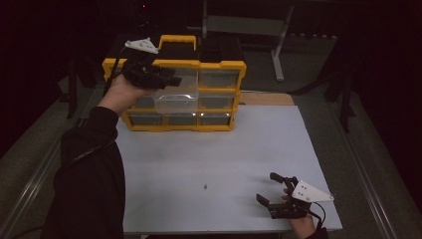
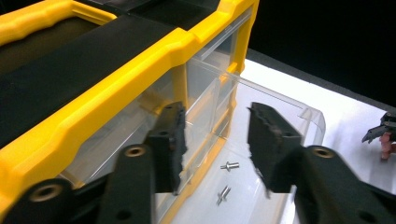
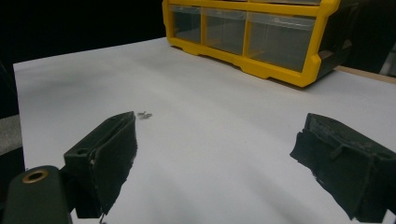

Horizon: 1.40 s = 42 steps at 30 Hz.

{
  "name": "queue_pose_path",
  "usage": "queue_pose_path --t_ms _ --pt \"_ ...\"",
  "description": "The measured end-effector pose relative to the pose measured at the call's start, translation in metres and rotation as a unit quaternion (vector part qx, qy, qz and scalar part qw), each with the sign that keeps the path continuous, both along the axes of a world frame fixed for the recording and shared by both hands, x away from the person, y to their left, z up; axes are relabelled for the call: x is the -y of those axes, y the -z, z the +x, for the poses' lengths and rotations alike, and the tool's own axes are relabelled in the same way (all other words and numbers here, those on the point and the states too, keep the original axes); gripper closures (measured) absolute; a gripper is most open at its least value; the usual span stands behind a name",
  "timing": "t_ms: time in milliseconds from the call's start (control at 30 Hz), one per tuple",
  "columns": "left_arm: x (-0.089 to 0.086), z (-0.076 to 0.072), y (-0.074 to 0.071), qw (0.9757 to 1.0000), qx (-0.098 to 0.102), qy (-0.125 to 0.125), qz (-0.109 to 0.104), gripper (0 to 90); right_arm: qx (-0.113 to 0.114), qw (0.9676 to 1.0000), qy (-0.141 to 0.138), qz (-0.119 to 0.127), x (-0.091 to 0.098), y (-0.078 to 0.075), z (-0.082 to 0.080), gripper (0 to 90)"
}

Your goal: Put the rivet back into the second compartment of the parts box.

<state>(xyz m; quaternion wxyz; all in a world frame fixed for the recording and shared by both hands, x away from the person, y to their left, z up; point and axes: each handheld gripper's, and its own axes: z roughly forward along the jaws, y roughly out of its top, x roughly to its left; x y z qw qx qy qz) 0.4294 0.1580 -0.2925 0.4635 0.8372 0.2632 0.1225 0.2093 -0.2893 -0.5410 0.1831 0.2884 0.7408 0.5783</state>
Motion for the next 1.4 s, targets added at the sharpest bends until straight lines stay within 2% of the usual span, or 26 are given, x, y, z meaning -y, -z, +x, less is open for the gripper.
queue_pose_path --t_ms 167,300,400,500,933,1000,1033,1233,1400 --pt "-0.003 -0.007 -0.005 1.0 0.003 -0.002 -0.007 30.5 0.0 1.0 0.0 -0.002 -0.001 0.0 0.0 11.3" --pt "-0.003 -0.015 -0.007 0.9998 -0.004 0.012 -0.016 13.0 0.0 1.0 0.001 -0.003 -0.001 0.0 0.0 11.2" --pt "-0.002 -0.021 -0.006 0.9999 -0.002 0.014 -0.01 5.4 0.0 1.0 0.001 -0.003 -0.001 0.0 0.0 11.2" --pt "-0.001 -0.029 -0.003 0.9997 -0.004 0.018 -0.014 0.7 0.001 1.0 0.001 -0.004 -0.001 0.0 0.0 11.3" --pt "0.006 -0.065 0.006 0.998 0.008 0.06 -0.02 0.0 0.002 1.0 0.001 -0.003 -0.001 -0.001 0.0 11.2" --pt "0.007 -0.068 0.007 0.9981 0.01 0.058 -0.019 0.0 0.002 1.0 0.001 -0.003 -0.001 -0.001 0.0 11.2" --pt "0.009 -0.073 0.009 0.9974 0.009 0.069 -0.022 0.0 0.001 1.0 0.001 -0.003 -0.001 -0.001 0.0 11.3" --pt "0.018 -0.094 0.021 0.9951 0.02 0.093 -0.026 0.0 0.001 1.0 0.001 -0.003 -0.002 -0.001 0.0 11.3" --pt "0.025 -0.106 0.036 0.9934 0.014 0.11 -0.029 0.0 0.001 1.0 0.001 -0.003 -0.002 -0.001 0.0 11.3"
